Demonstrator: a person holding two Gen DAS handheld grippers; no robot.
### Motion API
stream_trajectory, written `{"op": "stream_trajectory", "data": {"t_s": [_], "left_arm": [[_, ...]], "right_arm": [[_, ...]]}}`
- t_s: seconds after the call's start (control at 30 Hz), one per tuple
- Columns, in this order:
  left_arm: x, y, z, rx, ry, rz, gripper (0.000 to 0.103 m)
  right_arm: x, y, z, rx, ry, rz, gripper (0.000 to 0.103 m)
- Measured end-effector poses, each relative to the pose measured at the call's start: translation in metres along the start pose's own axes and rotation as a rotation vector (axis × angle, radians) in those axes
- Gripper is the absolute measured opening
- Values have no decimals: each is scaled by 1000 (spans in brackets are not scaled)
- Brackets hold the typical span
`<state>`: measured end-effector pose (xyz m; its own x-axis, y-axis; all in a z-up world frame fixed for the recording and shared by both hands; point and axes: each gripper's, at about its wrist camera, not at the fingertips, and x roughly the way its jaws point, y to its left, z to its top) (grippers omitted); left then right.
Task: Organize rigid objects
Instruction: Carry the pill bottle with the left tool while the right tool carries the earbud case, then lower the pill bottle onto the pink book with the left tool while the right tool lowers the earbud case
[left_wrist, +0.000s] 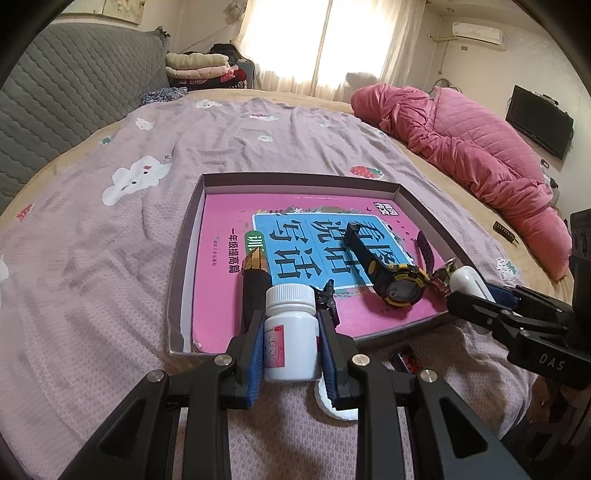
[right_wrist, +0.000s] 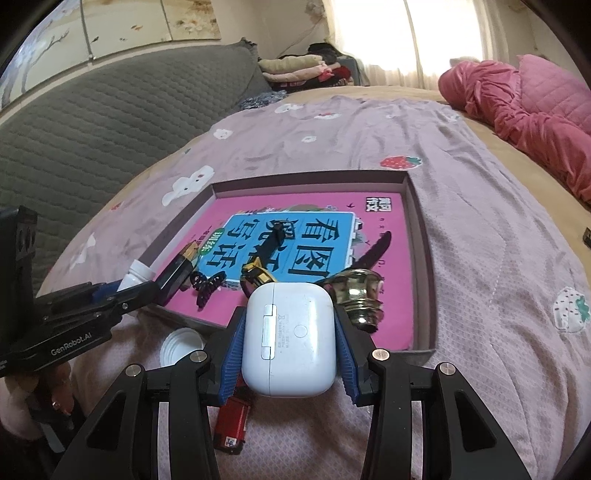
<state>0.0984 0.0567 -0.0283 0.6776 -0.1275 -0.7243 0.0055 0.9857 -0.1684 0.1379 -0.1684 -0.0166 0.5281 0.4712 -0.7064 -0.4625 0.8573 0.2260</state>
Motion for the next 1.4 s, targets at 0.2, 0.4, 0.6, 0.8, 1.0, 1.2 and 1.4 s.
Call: {"op": "stream_trajectory", "data": {"t_s": [0.2, 0.4, 0.6, 0.8, 1.0, 1.2, 1.4], "left_arm": [[4, 0, 2, 1, 5, -7, 27], [8, 0, 4, 4, 9, -11, 27], [12, 0, 5, 2, 16, -15, 27], [16, -1, 8, 5, 16, -16, 27], [22, -2, 10, 8, 17, -13, 27], [29, -1, 12, 0, 27, -11, 27], [32, -1, 12, -1, 33, -10, 27]], "right_arm": [[11, 0, 2, -5, 12, -1, 46], [17, 1, 5, -19, 6, -6, 46], [20, 0, 7, -19, 1, -8, 46], [23, -3, 10, -9, -7, -15, 46], [27, -4, 12, -12, -13, -21, 46], [30, -4, 13, -24, -18, -24, 46], [34, -4, 16, -30, -22, -22, 46]]}}
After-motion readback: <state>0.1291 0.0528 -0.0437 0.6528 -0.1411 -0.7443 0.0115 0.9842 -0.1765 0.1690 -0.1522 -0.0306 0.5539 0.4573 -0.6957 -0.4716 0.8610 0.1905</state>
